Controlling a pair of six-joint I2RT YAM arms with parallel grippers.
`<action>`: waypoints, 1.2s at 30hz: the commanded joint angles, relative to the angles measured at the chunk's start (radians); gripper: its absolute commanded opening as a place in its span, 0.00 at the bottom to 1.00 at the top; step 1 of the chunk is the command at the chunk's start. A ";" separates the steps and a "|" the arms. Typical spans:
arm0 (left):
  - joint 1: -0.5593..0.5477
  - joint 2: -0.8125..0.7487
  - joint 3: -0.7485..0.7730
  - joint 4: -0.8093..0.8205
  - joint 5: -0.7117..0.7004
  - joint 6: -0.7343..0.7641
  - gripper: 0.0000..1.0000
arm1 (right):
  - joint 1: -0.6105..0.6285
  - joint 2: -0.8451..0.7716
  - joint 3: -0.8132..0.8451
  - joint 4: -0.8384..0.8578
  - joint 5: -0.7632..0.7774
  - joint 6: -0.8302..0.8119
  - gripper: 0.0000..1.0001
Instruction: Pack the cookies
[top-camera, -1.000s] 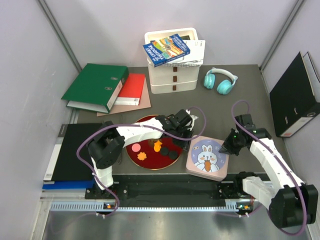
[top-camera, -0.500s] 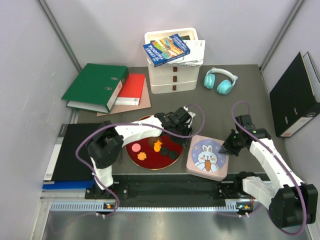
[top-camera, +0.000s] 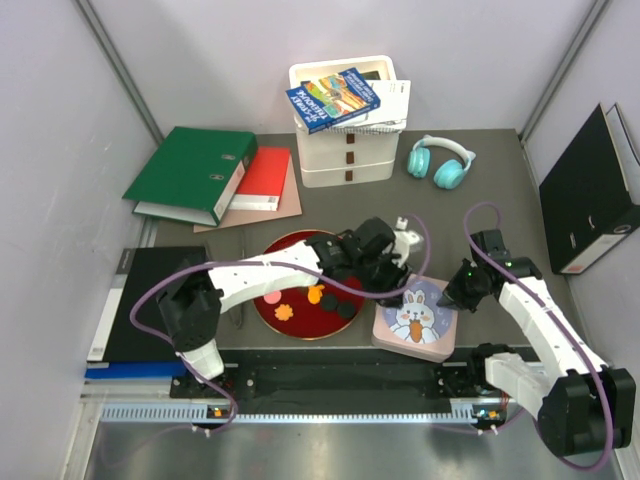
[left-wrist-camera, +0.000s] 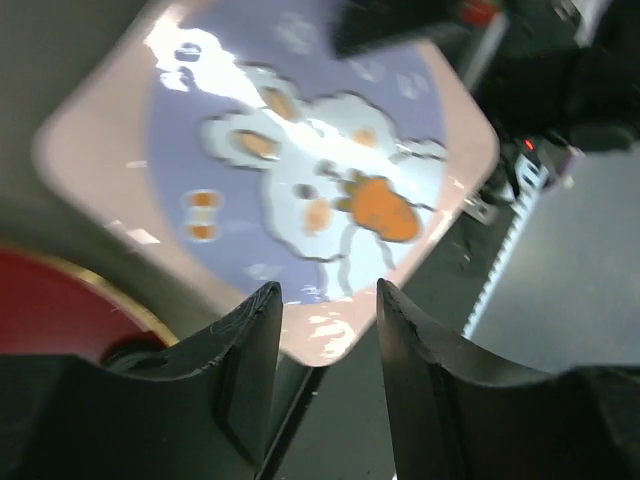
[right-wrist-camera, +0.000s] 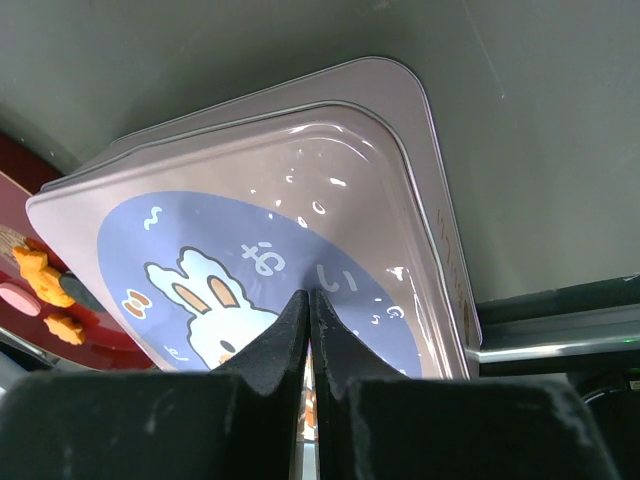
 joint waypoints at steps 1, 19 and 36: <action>-0.082 0.042 0.004 0.051 0.092 0.099 0.47 | 0.003 0.011 -0.029 -0.037 0.054 -0.001 0.00; -0.119 0.133 0.050 -0.014 0.012 0.113 0.45 | 0.002 -0.025 0.118 -0.097 0.101 -0.006 0.00; -0.089 0.101 0.159 0.017 -0.089 0.009 0.48 | 0.002 -0.051 0.373 -0.122 0.134 -0.065 0.04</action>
